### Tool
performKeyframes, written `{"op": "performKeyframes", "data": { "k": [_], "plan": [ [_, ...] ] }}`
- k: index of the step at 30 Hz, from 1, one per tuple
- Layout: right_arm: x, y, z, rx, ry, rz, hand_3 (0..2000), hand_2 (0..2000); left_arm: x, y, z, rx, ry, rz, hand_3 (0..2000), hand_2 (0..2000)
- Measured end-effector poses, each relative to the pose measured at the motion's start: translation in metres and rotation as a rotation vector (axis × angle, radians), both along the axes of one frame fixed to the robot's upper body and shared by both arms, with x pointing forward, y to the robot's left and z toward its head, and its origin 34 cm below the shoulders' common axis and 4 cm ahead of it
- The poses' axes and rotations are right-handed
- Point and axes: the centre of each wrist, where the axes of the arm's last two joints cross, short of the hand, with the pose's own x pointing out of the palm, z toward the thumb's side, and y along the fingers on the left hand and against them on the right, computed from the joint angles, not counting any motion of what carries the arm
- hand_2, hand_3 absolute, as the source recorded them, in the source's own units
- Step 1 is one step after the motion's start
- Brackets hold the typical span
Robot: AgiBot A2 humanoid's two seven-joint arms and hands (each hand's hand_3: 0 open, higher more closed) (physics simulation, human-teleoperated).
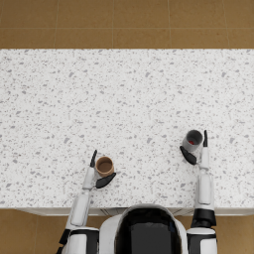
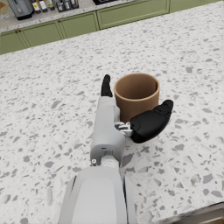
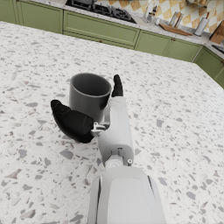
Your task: Pick up two cups and pour the berry on the right into the cup on the left
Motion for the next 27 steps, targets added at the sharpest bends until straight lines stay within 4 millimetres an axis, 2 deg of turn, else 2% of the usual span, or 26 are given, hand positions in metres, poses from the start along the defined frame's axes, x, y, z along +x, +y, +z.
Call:
{"op": "performKeyframes", "data": {
  "k": [13,14,15,16,17,18,22,27],
  "plan": [
    [0.019,0.001,-0.013,0.039,0.054,-0.026,0,0,0.003,-0.006,-0.011,-0.022,0.033,0.01,0,0],
    [0.021,0.0,-0.013,0.042,0.057,-0.03,0,0,0.004,-0.007,-0.011,-0.025,0.034,0.008,327,1361],
    [0.022,0.0,-0.015,0.046,0.064,-0.034,327,1361,0.005,-0.008,-0.012,-0.028,0.035,0.002,653,2000],
    [0.023,-0.002,-0.016,0.051,0.07,-0.026,653,2000,0.006,-0.009,-0.012,-0.032,0.037,-0.011,980,2000],
    [0.023,-0.003,-0.015,0.056,0.073,-0.006,980,2000,0.006,-0.009,-0.013,-0.034,0.038,-0.018,1280,2000],
    [0.023,-0.003,-0.015,0.06,0.076,0.007,1280,2000,0.005,-0.011,-0.013,-0.036,0.039,-0.021,1280,2000],
    [0.02,0.001,-0.008,0.06,0.046,0.029,1280,2000,0.006,-0.018,0.002,-0.058,-0.017,-0.045,1280,2000],
    [0.018,0.027,0.038,0.028,-0.13,0.131,1280,2000,0.021,-0.044,0.028,-0.131,-0.123,-0.092,1280,2000]
  ]
}}
